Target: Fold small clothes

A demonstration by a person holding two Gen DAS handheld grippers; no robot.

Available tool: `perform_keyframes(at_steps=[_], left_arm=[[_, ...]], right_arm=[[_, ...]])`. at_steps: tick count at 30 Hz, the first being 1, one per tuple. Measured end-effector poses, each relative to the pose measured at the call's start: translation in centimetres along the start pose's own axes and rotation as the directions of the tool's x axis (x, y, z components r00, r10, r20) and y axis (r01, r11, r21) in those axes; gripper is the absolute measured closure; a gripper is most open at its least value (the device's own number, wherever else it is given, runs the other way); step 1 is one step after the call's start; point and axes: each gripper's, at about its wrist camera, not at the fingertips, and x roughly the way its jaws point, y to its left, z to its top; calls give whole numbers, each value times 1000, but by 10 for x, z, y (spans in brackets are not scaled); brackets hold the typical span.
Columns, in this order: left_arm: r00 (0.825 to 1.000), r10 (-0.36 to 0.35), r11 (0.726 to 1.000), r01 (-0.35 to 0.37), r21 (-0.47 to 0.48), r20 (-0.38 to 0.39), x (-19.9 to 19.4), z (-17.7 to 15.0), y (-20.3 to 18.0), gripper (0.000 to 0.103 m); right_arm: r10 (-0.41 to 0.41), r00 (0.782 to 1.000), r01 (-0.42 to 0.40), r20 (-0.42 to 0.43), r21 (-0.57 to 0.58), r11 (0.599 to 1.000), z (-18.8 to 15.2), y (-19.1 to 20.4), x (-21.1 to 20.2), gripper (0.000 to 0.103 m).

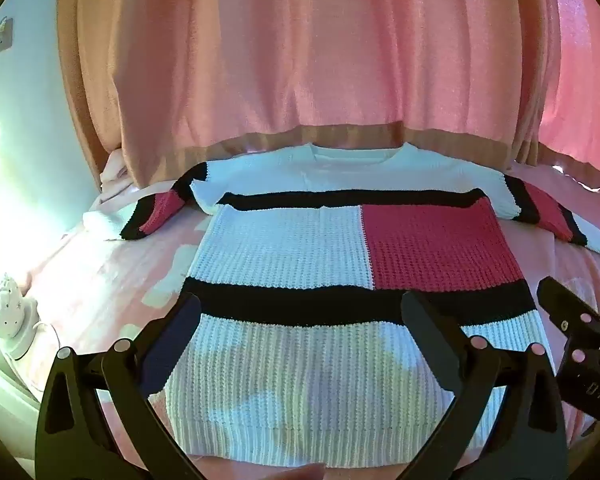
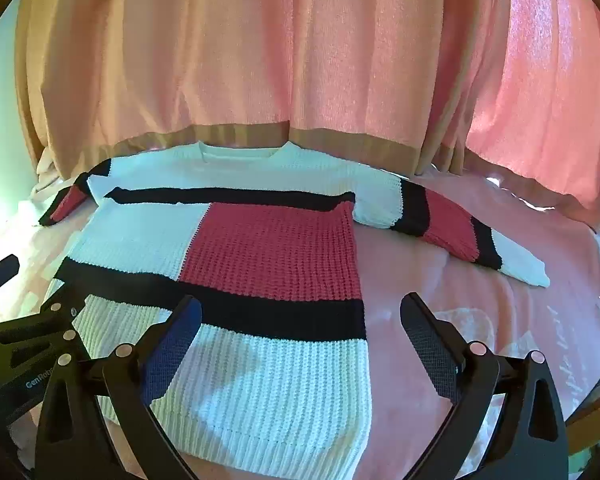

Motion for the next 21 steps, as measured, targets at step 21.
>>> perform_keyframes(at_steps=[21], left_arm=[[1000, -7, 1000, 7, 23, -9, 8, -7, -13, 5]], right_arm=[[1, 1000, 0, -2, 14, 1000, -3, -9, 0, 5]])
